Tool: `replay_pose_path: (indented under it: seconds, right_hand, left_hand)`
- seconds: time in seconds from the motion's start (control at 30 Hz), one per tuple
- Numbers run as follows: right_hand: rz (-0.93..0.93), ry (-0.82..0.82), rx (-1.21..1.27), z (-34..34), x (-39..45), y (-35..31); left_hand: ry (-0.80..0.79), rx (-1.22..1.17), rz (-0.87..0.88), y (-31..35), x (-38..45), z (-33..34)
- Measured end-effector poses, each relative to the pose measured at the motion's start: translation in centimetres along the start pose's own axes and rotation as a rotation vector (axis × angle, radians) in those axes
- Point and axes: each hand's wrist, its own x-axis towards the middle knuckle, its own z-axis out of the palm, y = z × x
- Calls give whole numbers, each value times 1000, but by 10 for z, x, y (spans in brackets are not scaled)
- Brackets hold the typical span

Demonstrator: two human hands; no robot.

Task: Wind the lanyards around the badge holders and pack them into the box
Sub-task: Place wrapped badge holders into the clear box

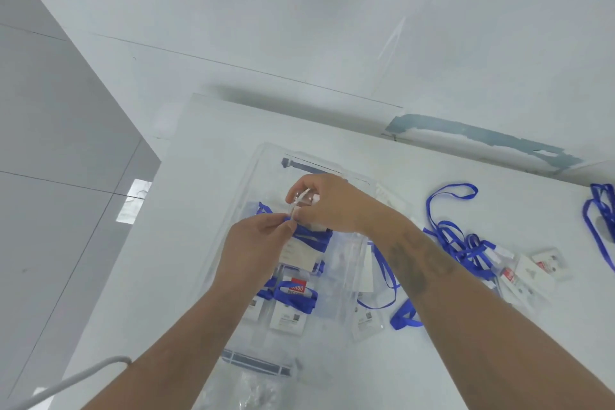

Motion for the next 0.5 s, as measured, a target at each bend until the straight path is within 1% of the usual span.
replay_pose_path:
  seconds: [0.07,0.2,0.3,0.43,0.5]
  right_hand:
    - [9,-14,-24,0,2,1]
    - [25,1,-141,3,2,1]
    - [43,56,-347,5,2,2]
    - [64,125,-692,7,-5,-2]
    - [60,131,-784,11,-13,-8]
  left_hand:
    - [19,-25,-15,-4,4,3]
    - [73,65,-24,-9,11,11]
    - [74,109,-59,-11,18,17]
    - [54,156,-107,-15,29,26]
    - [41,144,-130,-15,35,31]
